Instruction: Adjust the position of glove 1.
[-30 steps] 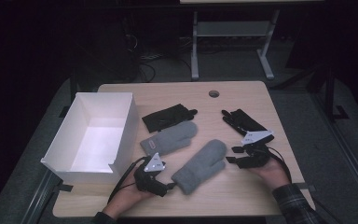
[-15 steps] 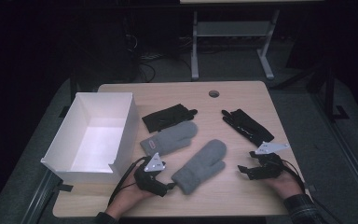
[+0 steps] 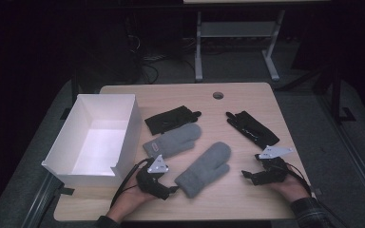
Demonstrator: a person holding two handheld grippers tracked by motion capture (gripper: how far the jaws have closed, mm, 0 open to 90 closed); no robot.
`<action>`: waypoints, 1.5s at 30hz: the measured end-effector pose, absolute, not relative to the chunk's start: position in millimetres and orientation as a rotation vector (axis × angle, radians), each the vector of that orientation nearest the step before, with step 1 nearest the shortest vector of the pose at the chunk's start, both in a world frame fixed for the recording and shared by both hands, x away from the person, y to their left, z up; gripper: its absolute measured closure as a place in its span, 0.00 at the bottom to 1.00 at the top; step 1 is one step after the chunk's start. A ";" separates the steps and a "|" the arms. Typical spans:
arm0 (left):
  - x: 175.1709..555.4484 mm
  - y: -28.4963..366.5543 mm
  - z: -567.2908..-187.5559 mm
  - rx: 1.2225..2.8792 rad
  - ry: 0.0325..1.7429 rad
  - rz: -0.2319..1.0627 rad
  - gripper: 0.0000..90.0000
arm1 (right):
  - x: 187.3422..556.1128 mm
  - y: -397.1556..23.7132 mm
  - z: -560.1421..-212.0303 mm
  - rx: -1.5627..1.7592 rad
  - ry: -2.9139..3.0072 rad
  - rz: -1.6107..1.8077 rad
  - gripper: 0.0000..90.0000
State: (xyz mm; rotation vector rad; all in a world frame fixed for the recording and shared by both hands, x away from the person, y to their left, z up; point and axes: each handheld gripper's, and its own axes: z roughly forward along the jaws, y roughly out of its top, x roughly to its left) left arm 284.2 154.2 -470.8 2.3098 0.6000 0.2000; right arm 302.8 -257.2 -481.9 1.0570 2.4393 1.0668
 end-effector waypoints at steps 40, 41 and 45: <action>399.5 132.8 -424.9 2.265 0.770 0.401 0.19 | 302.7 -256.3 -481.8 1.052 2.449 1.069 0.15; 400.8 132.3 -427.0 2.269 0.776 0.401 0.21 | 302.8 -256.3 -481.8 1.050 2.450 1.069 0.15; 404.7 130.9 -434.5 2.297 0.793 0.380 0.25 | 302.9 -256.7 -481.8 1.042 2.453 1.066 0.15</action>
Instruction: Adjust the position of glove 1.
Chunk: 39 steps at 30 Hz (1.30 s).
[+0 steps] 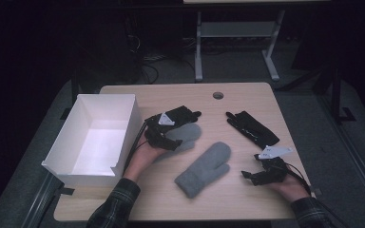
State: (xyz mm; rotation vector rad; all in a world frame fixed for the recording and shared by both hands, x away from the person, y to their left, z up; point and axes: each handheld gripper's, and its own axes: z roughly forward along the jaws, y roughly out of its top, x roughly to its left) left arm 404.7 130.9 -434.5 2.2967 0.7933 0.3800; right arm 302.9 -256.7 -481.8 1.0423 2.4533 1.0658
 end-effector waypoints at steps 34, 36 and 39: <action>399.7 140.4 -431.4 2.222 0.921 0.217 0.94 | 302.3 -254.9 -480.8 1.036 2.453 1.068 0.21; 397.7 140.0 -427.5 2.217 0.922 0.214 0.94 | 299.6 -252.5 -476.6 1.042 2.458 1.078 0.41; 396.3 139.7 -424.2 2.214 0.920 0.209 0.94 | 297.3 -248.4 -470.1 1.031 2.459 1.130 0.61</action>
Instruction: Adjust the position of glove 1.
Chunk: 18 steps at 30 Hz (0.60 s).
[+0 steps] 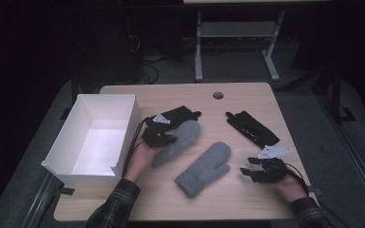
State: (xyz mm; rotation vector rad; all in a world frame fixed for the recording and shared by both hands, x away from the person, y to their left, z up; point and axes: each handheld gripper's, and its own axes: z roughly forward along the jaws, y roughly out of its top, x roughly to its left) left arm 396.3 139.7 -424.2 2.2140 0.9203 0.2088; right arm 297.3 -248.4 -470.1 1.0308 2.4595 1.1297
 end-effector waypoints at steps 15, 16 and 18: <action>392.2 136.6 -415.9 2.187 0.920 0.187 0.94 | 284.2 -163.7 -470.1 0.649 2.753 1.263 1.00; 392.3 136.7 -415.7 2.187 0.919 0.183 0.94 | 285.5 -156.2 -470.5 0.640 2.758 1.266 1.00; 392.2 137.0 -415.5 2.179 0.922 0.178 0.94 | 286.6 -150.9 -470.5 0.638 2.760 1.274 1.00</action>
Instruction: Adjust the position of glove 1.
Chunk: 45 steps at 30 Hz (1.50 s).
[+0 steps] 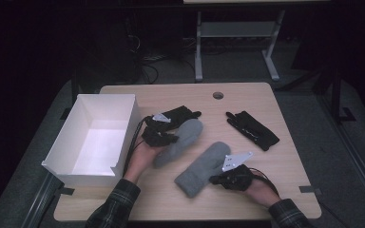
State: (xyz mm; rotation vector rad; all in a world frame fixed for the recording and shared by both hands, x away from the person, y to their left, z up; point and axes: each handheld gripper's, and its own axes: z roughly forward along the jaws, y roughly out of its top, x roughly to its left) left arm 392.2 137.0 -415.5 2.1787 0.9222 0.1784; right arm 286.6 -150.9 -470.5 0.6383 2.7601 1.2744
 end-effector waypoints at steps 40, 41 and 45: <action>347.5 105.1 -375.7 2.256 0.920 0.092 0.94 | 315.4 -226.0 -466.9 0.902 2.522 1.213 0.54; 346.4 102.7 -375.8 2.259 0.921 0.096 0.94 | 314.7 -227.6 -467.8 0.914 2.522 1.212 0.54; 345.6 93.3 -380.5 2.269 0.936 0.085 0.94 | 315.4 -228.5 -470.2 0.921 2.528 1.200 0.53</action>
